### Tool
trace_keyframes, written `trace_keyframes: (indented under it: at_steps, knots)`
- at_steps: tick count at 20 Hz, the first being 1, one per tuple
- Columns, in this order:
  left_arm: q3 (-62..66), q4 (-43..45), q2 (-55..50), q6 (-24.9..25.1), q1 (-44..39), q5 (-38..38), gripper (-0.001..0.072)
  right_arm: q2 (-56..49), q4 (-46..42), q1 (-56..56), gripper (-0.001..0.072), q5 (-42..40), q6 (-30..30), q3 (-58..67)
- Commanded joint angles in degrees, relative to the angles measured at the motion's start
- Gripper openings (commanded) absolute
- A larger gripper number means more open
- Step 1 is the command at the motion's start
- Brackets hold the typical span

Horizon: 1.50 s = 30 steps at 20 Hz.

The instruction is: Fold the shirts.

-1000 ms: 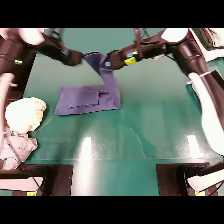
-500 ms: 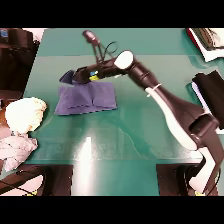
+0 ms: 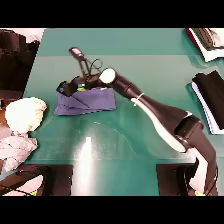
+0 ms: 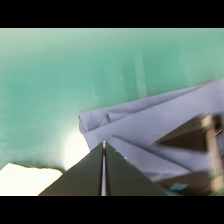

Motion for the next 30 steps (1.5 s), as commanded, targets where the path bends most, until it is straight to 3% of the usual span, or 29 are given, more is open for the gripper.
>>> trace_keyframes:
  at_steps: [1,3,7,10,14,19,25,26,27,30]
  knots:
    - [0.0,0.1,0.1,0.0,0.0,-2.7,0.003,5.3,-5.0,-7.8,0.0584,12.8,0.2,-6.2]
    - [0.0,-0.1,0.1,0.0,0.0,-2.9,0.003,8.9,-9.5,-14.0,0.0573,17.8,2.5,-12.3]
    - [-0.8,-1.3,-0.3,0.0,0.0,-1.6,0.003,12.8,-8.0,-22.8,0.0574,19.2,2.8,-23.5]
    - [-5.3,-2.0,-0.4,0.0,0.0,-0.9,0.0031,12.1,-8.0,-25.7,0.0574,19.2,6.1,-26.9]
    - [-13.1,-2.4,-0.4,0.0,0.0,0.4,0.0031,8.5,-7.0,-25.5,0.0575,19.3,8.3,-27.1]
    - [-17.7,-2.5,-0.4,0.0,0.0,0.7,0.0031,2.8,4.5,-25.2,0.0575,19.7,8.2,-27.0]
    - [-18.3,-2.6,-0.6,0.1,0.0,3.8,0.0032,2.5,5.7,-23.4,0.0575,17.4,7.5,-27.0]
    - [-18.3,-2.6,-1.2,1.3,0.1,4.5,0.0122,3.1,5.6,-23.7,0.0574,17.5,7.5,-27.0]
    - [-18.3,-2.6,-2.2,1.7,0.0,4.7,0.0306,3.8,5.5,-24.2,0.0575,17.7,7.3,-27.0]
    - [-18.3,-2.6,-8.0,3.8,0.1,4.6,0.0319,7.4,5.4,-26.3,0.0574,19.8,7.0,-27.0]
